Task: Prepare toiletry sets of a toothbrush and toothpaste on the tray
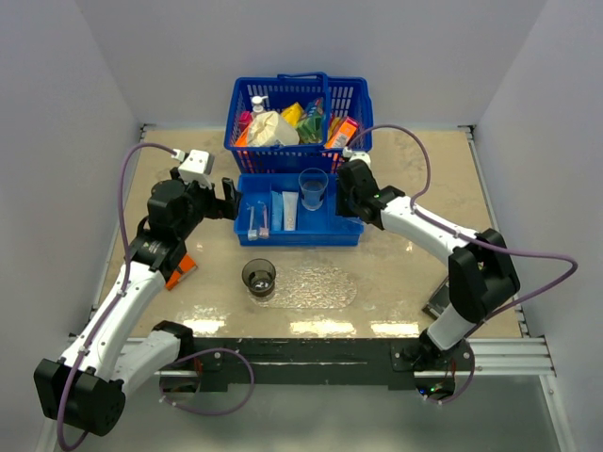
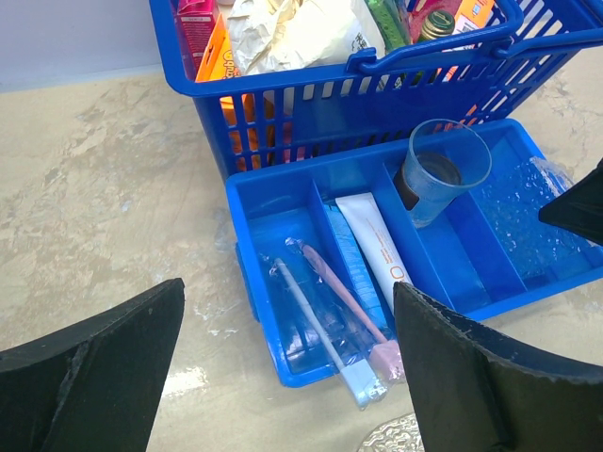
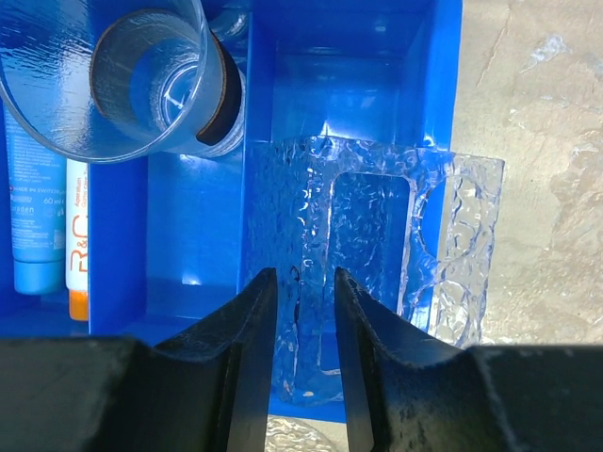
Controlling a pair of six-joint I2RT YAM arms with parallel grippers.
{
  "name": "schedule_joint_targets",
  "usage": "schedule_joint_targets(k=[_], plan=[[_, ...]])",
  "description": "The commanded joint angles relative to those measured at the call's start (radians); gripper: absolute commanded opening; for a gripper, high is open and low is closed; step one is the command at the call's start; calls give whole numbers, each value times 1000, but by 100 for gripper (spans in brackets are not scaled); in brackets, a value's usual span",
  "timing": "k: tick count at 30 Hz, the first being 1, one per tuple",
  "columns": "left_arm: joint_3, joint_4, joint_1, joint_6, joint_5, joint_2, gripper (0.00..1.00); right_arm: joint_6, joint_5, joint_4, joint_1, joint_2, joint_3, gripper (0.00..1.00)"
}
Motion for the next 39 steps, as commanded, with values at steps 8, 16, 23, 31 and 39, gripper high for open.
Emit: schedule_joint_targets(k=[8,16,23,31,39], plan=[[-3,36,-7,12,-6,-2,96,12,-8,31,-2,-18,4,24],[-3,36,-7,12,-8,-4,96,9,-4,18,-2,-30,33,6],[-1,36,-6,13,-11,-2,96,16,-11,6,-2,-67,64,0],[-3,35,-6,15,-13,-1,96,32,30,0,-2,-137,64,0],[-3,35,-7,15,-13,-1,96,33,53,-2,0,-197,51,0]])
